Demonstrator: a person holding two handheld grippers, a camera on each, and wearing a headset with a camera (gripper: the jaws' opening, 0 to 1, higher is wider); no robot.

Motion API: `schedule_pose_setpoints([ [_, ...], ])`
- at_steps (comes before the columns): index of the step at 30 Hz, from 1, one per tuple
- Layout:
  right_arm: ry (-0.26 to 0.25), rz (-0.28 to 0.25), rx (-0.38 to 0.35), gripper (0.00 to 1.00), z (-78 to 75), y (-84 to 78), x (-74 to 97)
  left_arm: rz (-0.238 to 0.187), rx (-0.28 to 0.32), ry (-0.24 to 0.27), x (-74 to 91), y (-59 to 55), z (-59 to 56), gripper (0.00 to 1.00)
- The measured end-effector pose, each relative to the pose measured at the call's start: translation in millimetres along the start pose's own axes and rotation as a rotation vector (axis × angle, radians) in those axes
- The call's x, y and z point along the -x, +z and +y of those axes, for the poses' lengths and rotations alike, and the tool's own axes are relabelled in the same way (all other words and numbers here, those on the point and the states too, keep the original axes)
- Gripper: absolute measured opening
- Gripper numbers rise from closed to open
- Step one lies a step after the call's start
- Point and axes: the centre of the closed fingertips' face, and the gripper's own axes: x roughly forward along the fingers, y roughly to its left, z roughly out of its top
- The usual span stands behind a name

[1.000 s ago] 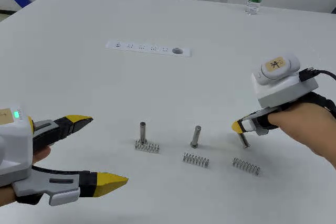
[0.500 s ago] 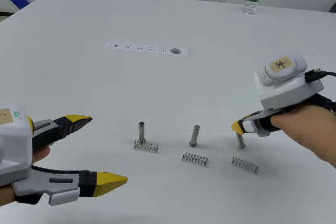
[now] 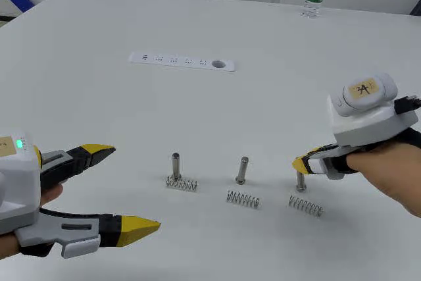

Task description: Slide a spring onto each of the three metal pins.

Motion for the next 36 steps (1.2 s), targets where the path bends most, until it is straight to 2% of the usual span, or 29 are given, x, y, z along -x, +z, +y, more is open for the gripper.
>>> schedule_pose_setpoints([
  [13,0.01,-0.051,0.026,0.09,0.5,0.7,0.8,-0.001,-0.003,-0.002,-0.3,1.3,-0.1,0.89],
  [28,0.016,-0.052,0.028,0.09,2.9,-1.9,3.7,0.001,-0.007,-0.004,0.0,1.8,0.0,0.89],
  [36,0.019,-0.056,0.053,0.1,3.0,-1.3,5.2,0.0,-0.008,-0.005,0.0,2.6,-0.8,0.89],
])
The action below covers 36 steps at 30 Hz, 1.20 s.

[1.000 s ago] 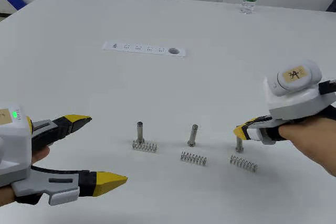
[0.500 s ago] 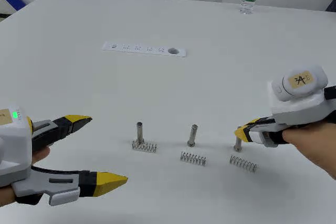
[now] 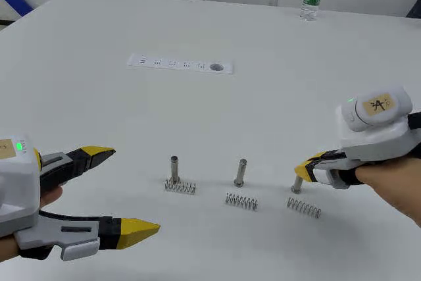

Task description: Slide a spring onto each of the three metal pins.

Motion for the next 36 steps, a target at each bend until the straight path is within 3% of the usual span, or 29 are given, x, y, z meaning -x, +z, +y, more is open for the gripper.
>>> schedule_pose_setpoints([
  [16,-0.003,-0.006,0.01,0.1,2.5,0.3,4.4,-0.002,-0.003,-0.004,-0.8,1.4,-1.4,0.9],
  [36,0.0,-0.038,0.034,0.18,2.4,0.6,17.0,-0.008,-0.006,-0.01,-2.2,3.9,-2.6,0.9],
])
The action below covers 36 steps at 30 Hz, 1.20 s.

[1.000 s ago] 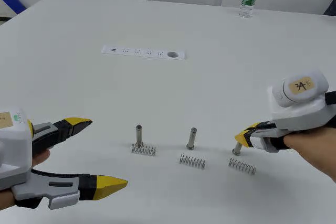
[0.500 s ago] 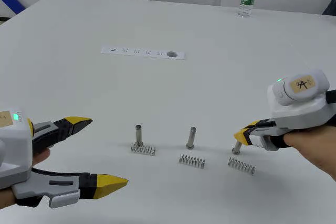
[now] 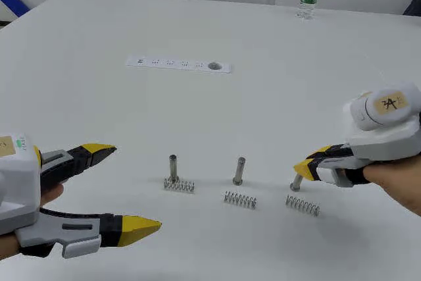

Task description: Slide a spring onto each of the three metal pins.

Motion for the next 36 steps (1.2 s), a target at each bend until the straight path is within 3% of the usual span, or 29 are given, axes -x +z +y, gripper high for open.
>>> schedule_pose_setpoints([
  [15,0.042,0.015,0.052,0.21,4.3,-14.2,7.3,0.0,0.001,0.002,0.0,0.9,0.5,0.9],
  [25,0.086,0.076,0.074,0.2,8.8,-39.6,6.0,0.004,0.001,0.002,0.4,0.6,0.9,0.9],
  [36,0.15,0.14,0.156,0.19,17.0,-57.7,-0.4,0.006,0.0,0.002,1.2,0.6,-0.6,0.89],
])
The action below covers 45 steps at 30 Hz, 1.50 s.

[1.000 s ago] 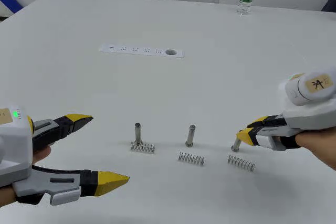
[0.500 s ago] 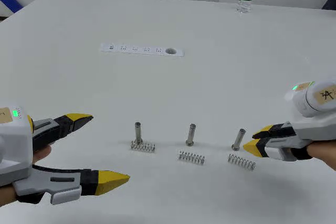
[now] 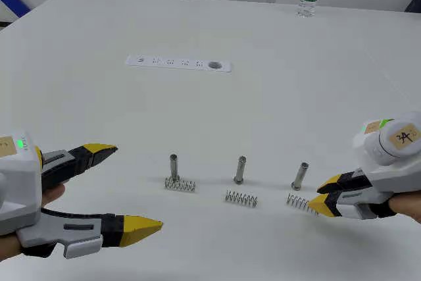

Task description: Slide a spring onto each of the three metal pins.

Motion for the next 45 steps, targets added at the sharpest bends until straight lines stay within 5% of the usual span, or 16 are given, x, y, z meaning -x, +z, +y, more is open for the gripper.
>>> schedule_pose_setpoints([
  [18,0.066,0.083,0.127,0.15,5.9,-14.5,-11.8,0.001,-0.002,-0.001,0.4,0.9,-1.6,0.89],
  [45,0.119,0.117,0.131,0.11,16.4,-11.9,-8.0,0.001,0.004,-0.036,-3.3,-1.4,-14.5,0.87],
])
